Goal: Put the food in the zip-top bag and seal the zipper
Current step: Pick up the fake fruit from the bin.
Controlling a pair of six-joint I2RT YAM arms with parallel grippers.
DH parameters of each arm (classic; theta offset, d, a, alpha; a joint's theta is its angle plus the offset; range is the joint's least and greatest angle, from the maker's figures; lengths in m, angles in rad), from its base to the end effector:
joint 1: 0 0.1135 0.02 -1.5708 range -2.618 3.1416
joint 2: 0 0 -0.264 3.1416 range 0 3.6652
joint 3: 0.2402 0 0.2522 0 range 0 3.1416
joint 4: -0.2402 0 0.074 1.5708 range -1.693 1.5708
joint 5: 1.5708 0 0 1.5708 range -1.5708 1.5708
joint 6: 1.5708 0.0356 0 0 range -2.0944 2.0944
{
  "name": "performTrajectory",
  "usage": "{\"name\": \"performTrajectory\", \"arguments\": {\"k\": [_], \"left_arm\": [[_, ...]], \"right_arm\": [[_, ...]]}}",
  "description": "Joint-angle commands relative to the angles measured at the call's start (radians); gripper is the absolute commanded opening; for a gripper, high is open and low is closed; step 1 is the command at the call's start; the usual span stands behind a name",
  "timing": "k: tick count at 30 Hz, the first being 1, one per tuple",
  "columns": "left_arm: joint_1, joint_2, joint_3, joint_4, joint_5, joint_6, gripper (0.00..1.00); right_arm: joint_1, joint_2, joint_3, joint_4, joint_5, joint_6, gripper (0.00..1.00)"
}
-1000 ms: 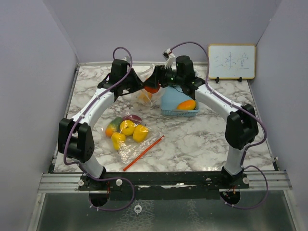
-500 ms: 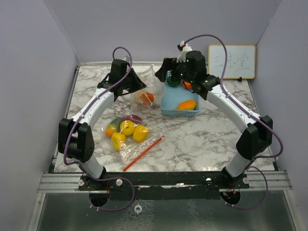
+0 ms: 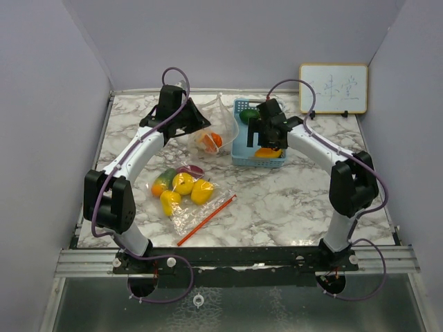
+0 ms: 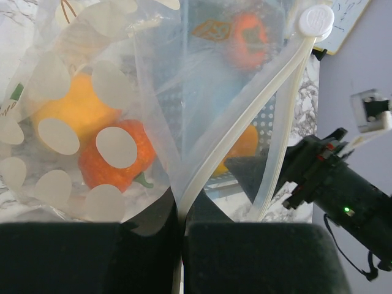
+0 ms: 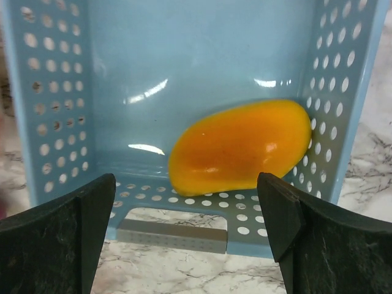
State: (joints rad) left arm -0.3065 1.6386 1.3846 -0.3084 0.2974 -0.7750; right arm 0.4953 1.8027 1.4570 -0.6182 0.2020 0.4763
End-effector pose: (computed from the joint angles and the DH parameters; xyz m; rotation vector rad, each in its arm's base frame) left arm 0.3605 -0.1250 0.3158 -0.3414 2.2324 -0.9284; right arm 0.3497 0.1808 0.2544 0.0558 2.5111 0.1420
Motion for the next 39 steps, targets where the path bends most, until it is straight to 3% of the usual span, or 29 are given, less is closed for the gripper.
{"name": "performTrajectory", "arguments": {"k": [1, 11, 19, 20, 25, 27, 32, 36, 39], "left_arm": [[0.009, -0.015, 0.021, 0.027, 0.044, 0.011, 0.00], [0.011, -0.026, -0.002, 0.054, 0.089, 0.048, 0.00], [0.013, -0.026, -0.016, 0.055, 0.094, 0.045, 0.00], [0.014, -0.024, -0.016, 0.054, 0.093, 0.045, 0.00], [0.016, -0.015, -0.005, 0.048, 0.097, 0.045, 0.00], [0.016, -0.009, -0.001, 0.047, 0.097, 0.045, 0.00], [0.015, 0.003, 0.015, 0.029, 0.098, 0.051, 0.00], [0.016, 0.000, 0.031, 0.011, 0.088, 0.057, 0.00], [0.015, 0.005, 0.058, -0.017, 0.082, 0.067, 0.00]], "right_arm": [[-0.009, 0.066, 0.013, -0.077, 0.052, 0.108, 0.99], [-0.029, 0.230, 0.054, -0.092, 0.110, 0.189, 1.00], [-0.031, 0.380, 0.248, -0.082, 0.192, 0.130, 0.97], [-0.031, 0.385, 0.253, -0.078, 0.197, 0.122, 0.91], [-0.031, 0.329, 0.210, -0.059, 0.194, 0.084, 0.26], [-0.031, 0.270, 0.165, -0.035, 0.192, 0.054, 0.10], [-0.031, 0.046, 0.086, 0.104, 0.063, -0.051, 0.05], [-0.031, -0.160, -0.006, 0.386, -0.185, -0.104, 0.05], [-0.029, -0.173, 0.037, 0.491, -0.423, -0.079, 0.05]]}}
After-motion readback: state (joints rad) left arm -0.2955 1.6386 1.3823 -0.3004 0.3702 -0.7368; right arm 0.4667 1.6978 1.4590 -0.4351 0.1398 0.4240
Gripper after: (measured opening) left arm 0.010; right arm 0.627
